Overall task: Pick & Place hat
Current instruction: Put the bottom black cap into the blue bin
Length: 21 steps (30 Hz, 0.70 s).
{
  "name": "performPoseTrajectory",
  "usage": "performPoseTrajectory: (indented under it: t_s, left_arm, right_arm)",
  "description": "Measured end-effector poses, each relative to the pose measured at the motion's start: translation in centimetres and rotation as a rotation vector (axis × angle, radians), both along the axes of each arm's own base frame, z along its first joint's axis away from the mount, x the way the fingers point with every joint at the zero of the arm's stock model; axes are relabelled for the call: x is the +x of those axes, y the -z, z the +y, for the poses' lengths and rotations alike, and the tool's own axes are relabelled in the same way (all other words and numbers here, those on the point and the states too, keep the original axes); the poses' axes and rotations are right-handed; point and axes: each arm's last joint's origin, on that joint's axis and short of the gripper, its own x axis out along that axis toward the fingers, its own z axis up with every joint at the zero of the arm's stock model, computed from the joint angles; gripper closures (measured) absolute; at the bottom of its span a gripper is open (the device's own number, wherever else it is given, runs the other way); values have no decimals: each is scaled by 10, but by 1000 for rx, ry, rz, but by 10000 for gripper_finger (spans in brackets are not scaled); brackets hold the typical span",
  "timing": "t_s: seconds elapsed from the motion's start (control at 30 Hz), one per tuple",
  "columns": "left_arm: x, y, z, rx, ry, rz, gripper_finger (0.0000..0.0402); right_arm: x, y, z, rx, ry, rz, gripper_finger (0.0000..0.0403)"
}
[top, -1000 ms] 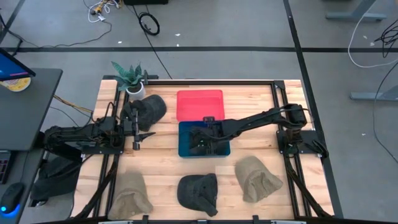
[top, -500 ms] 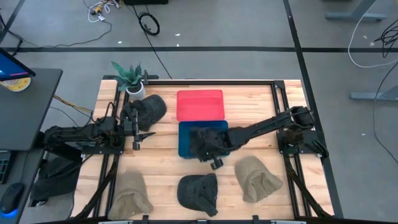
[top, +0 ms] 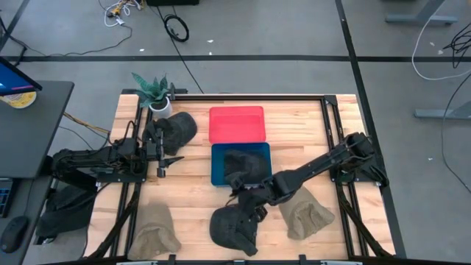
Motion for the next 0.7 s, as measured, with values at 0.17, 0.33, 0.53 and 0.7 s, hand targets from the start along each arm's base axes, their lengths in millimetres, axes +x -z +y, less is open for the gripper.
performPoseTrajectory:
  t_s: [0.17,0.33,0.53,0.7]
  left_arm:
    - [0,0,0,0,0,0,195]
    - [0,0,0,0,0,-1,195]
    - [0,0,0,0,1,-1,195]
    - [0,0,0,0,-1,-4,195]
  right_arm:
    - [-1,0,17,39,-31,-39,156]
    - [-2,13,33,76,-59,-25,165]
    - [-1,32,51,76,-89,-14,179]
    - [-1,51,62,67,-113,5,184]
